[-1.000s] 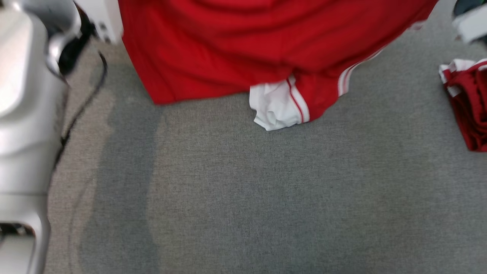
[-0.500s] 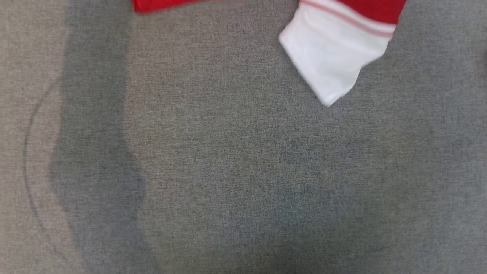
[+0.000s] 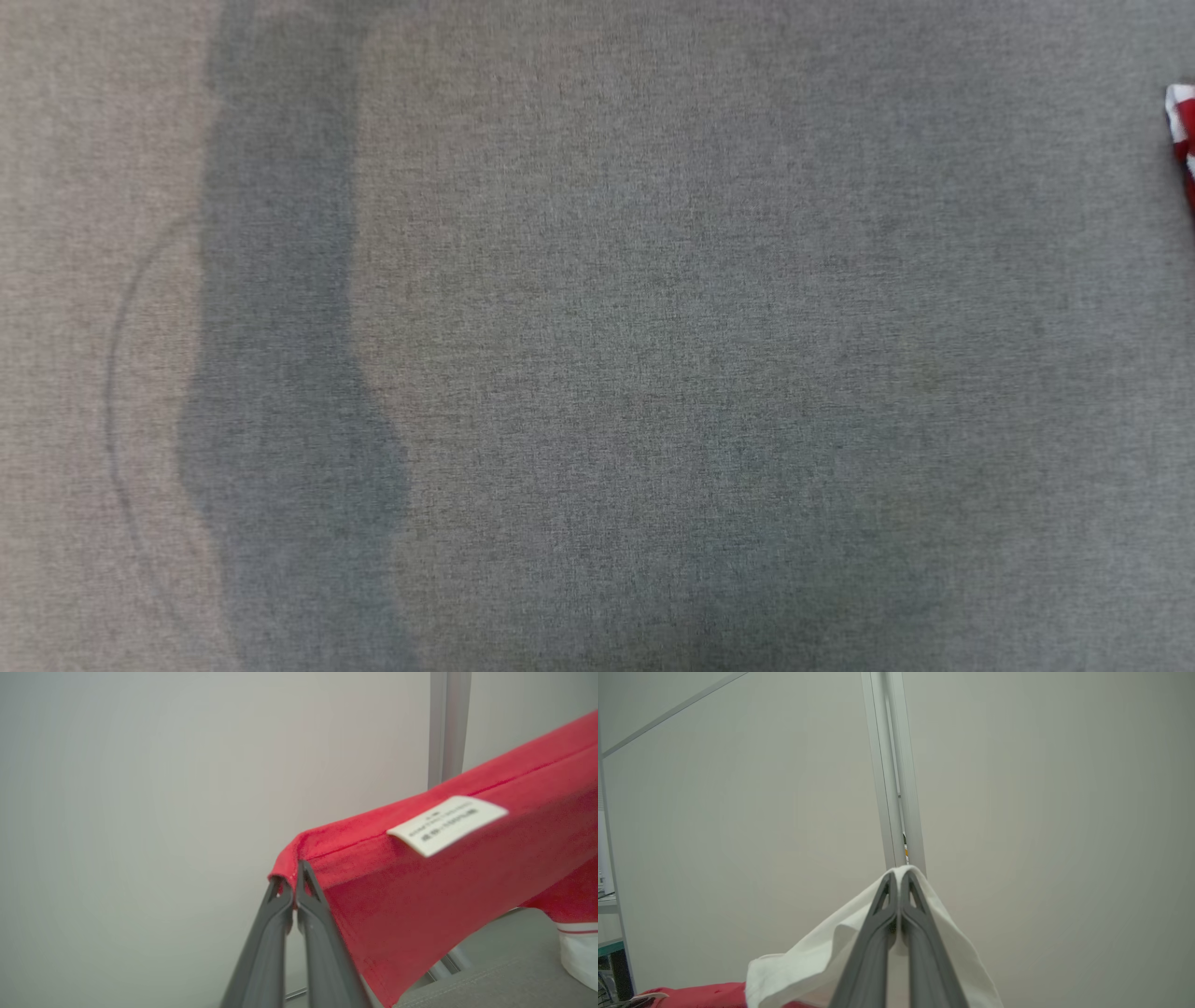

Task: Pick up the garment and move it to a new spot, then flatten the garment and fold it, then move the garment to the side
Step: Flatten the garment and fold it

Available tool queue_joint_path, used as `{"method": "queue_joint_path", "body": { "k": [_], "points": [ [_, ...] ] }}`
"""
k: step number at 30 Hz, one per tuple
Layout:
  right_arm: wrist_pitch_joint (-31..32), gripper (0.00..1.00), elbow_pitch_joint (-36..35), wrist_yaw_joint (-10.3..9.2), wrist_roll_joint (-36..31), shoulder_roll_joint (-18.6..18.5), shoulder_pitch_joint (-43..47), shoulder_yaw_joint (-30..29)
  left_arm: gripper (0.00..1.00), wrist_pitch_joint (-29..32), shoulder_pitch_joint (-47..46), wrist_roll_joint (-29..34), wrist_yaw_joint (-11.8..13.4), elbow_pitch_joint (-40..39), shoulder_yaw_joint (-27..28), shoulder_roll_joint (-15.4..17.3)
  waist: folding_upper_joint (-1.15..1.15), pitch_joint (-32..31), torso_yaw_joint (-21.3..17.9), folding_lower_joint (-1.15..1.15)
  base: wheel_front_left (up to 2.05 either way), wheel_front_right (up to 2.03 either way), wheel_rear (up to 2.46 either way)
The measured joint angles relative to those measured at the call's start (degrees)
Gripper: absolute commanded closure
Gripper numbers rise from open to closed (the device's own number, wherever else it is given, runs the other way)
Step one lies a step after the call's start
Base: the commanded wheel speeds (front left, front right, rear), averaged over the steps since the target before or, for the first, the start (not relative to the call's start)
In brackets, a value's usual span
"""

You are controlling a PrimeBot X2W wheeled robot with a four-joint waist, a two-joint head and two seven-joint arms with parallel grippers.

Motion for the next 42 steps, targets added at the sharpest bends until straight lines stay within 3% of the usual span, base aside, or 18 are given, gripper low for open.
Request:
{"method": "queue_joint_path", "body": {
  "k": [10, 17, 18, 22, 29, 37, 42],
  "points": [
    [1.7, 1.00, -4.8, 0.00, 6.0, -1.3, 14.5, 12.2, 1.00, 2.8, 12.2, -4.4, -2.8, 7.0, -2.6, -0.3, 0.00, -7.6, 0.1, 0.00, 0.00, 0.00, 0.00],
    [1.4, 1.00, -10.9, 0.00, 10.2, -4.9, 27.3, 19.5, 1.00, 11.5, 25.0, -14.5, -2.8, 2.4, -10.5, 1.6, 0.00, -14.9, -0.2, 0.00, 0.00, 0.00, 0.00],
    [2.6, 1.00, -12.3, 0.00, 11.2, -5.7, 30.9, 22.2, 1.00, 15.6, 29.9, -18.4, -2.8, -1.2, -13.9, 3.4, 0.00, -17.1, -0.3, 0.00, 0.00, 0.00, 0.00],
    [5.6, 1.00, -16.0, 0.00, 13.9, -8.3, 37.4, 26.0, 1.00, 21.7, 38.5, -26.2, -2.8, -10.3, -19.8, 9.0, 0.00, -21.6, -0.5, 0.00, 0.00, 0.00, 0.00],
    [8.6, 1.00, -24.6, 0.00, 18.3, -15.0, 45.5, 28.4, 1.00, 28.3, 49.3, -35.6, -2.8, -24.2, -25.0, 19.6, 0.00, -27.9, -0.8, 0.00, 0.00, 0.00, 0.00],
    [13.3, 1.00, -31.6, 0.00, 22.9, -22.5, 54.2, 30.5, 1.00, 37.1, 59.2, -43.1, -2.8, -36.0, -26.7, 26.4, 0.00, -31.9, -0.9, 0.00, 0.00, 0.00, 0.00],
    [16.3, 1.00, -35.7, 0.00, 24.3, -26.1, 58.9, 31.8, 1.00, 44.1, 65.4, -48.1, -0.8, -44.7, -27.6, 30.6, 0.00, -32.8, -1.0, 0.00, 0.00, 0.00, 0.00]
  ]
}}
